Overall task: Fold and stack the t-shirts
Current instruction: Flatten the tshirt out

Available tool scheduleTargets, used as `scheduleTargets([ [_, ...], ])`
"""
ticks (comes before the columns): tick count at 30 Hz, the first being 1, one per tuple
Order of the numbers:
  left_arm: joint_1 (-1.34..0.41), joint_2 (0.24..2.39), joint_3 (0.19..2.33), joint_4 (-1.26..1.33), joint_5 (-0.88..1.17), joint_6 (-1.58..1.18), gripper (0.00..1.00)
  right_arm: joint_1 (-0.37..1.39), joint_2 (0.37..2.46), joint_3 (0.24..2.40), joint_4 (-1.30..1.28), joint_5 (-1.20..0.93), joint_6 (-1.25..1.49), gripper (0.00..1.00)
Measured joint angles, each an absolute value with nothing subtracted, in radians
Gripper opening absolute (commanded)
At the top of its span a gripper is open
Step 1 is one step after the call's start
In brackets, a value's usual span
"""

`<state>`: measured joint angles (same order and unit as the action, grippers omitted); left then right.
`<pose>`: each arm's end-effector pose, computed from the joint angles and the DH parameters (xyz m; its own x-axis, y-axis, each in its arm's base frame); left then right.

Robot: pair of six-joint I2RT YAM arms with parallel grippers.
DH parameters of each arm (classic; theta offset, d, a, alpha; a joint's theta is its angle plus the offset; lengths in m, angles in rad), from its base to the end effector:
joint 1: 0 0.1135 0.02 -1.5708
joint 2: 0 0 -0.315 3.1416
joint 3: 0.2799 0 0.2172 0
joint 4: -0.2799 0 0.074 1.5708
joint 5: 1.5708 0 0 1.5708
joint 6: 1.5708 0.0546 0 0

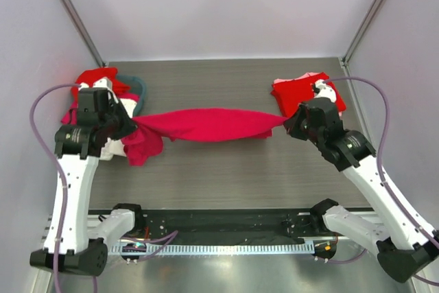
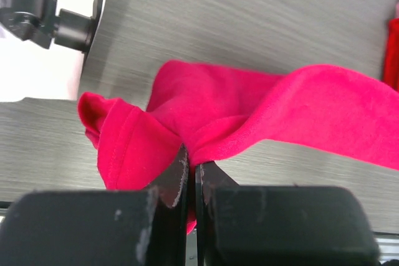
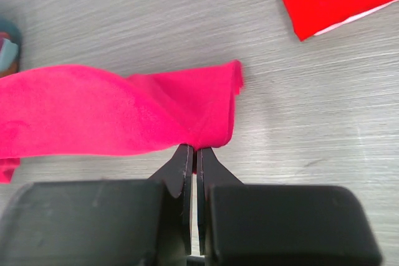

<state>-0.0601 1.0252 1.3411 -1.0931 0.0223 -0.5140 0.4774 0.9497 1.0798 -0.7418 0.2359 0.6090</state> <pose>0.1277 -0.0089 0.4145 -0.6469 -0.4535 -0.6131 -0.2781 0.8889 -0.3641 0.1302 0.0530 0.3833 -0.5767 0.3279 -0.7483 0.0647 0.9314 0.3582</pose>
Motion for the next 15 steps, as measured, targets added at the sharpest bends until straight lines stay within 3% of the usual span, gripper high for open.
scheduleTargets([
  [9, -0.06, 0.863, 1.4, -1.195, 0.12, -0.522, 0.0, 0.477, 0.649, 1.079, -0.813, 0.301, 0.615, 0.01],
  [15, -0.06, 0.947, 1.269, -1.165, 0.23, -0.543, 0.04, 0.476, 0.662, 1.09, -0.847, 0.397, 0.607, 0.01],
])
